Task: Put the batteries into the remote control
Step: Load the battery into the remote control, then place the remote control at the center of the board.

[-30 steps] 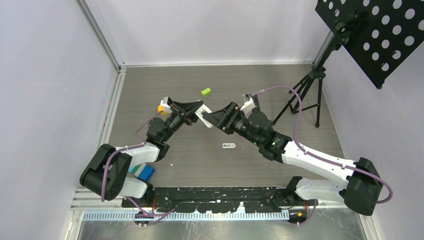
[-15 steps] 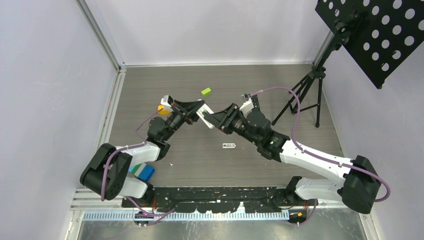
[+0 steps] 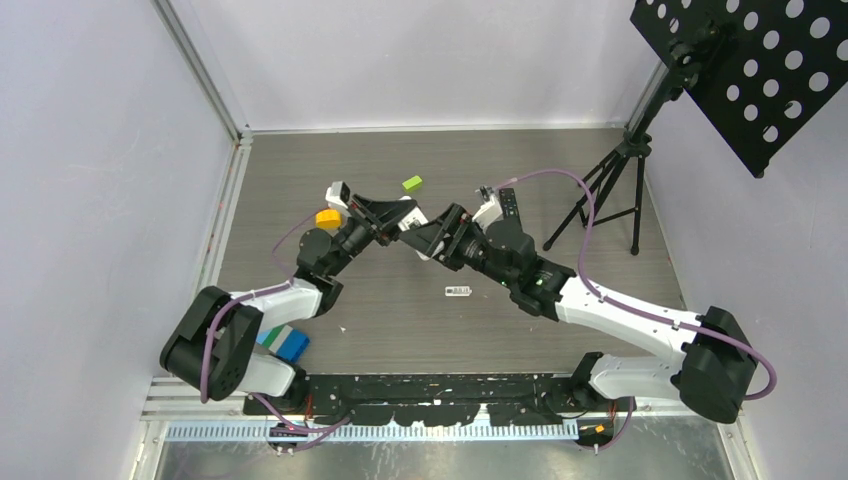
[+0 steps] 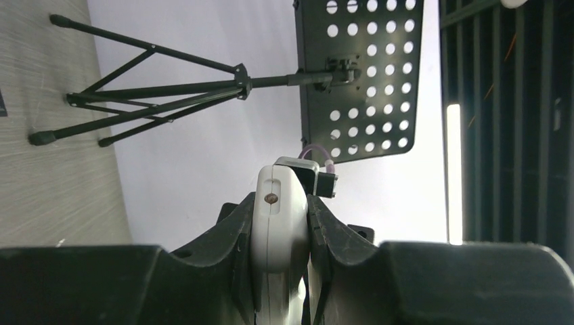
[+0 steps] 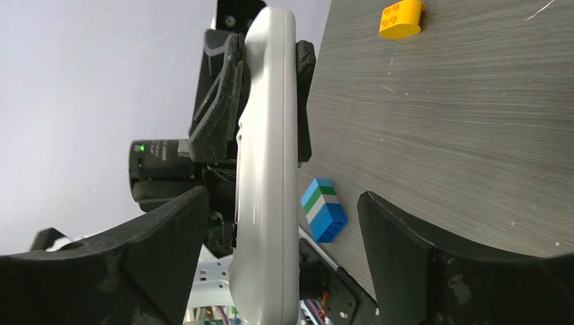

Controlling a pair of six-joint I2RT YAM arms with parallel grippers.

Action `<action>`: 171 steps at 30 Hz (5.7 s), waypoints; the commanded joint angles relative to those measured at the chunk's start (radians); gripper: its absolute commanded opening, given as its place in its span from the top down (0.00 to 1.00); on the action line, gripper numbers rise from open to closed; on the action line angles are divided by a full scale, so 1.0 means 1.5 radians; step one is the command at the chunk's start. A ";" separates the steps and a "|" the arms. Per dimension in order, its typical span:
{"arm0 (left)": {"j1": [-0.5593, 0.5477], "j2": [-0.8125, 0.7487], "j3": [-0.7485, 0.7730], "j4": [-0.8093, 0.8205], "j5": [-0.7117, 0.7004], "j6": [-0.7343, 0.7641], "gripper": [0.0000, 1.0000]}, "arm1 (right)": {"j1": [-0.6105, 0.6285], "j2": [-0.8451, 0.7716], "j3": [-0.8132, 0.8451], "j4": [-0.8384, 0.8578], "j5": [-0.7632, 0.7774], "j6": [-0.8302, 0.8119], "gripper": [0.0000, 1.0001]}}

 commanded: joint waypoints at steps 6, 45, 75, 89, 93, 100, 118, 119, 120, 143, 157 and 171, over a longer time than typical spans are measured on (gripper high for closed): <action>0.027 -0.022 0.056 -0.031 0.146 0.187 1.00 | -0.038 -0.056 -0.077 0.176 -0.138 -0.051 0.13; 0.034 -0.110 0.118 -0.273 0.259 0.339 1.00 | -0.087 -0.016 -0.036 0.039 -0.254 -0.254 0.50; 0.034 -0.157 0.128 -0.367 0.276 0.445 1.00 | -0.114 0.035 -0.021 0.073 -0.316 -0.231 0.60; 0.034 -0.177 0.115 -0.567 0.095 0.529 1.00 | -0.092 -0.022 -0.026 0.030 -0.256 -0.309 0.21; 0.034 -0.178 0.115 -0.582 0.064 0.521 1.00 | -0.031 0.015 0.031 -0.081 -0.165 -0.403 0.21; 0.034 -0.201 0.108 -0.607 0.031 0.517 1.00 | 0.048 0.103 0.107 -0.169 0.004 -0.494 0.18; 0.069 -0.288 0.059 -0.796 -0.048 0.572 0.31 | 0.052 0.187 0.174 -0.293 -0.104 -0.764 0.79; 0.078 -0.304 0.051 -0.839 -0.054 0.580 0.27 | 0.052 0.197 0.185 -0.320 -0.105 -0.785 0.79; 0.089 -0.317 0.043 -0.865 -0.061 0.586 0.26 | 0.051 0.208 0.193 -0.340 -0.106 -0.801 0.79; 0.150 -0.497 0.012 -1.030 -0.238 0.621 0.11 | 0.047 0.498 0.363 -0.556 -0.094 -0.824 0.47; 0.151 -0.489 0.016 -1.006 -0.225 0.624 0.12 | 0.051 0.447 0.356 -0.566 -0.034 -0.813 0.12; 0.151 -0.461 -0.001 -0.950 -0.136 0.641 0.13 | -0.088 0.289 0.204 -0.523 0.073 -0.394 0.41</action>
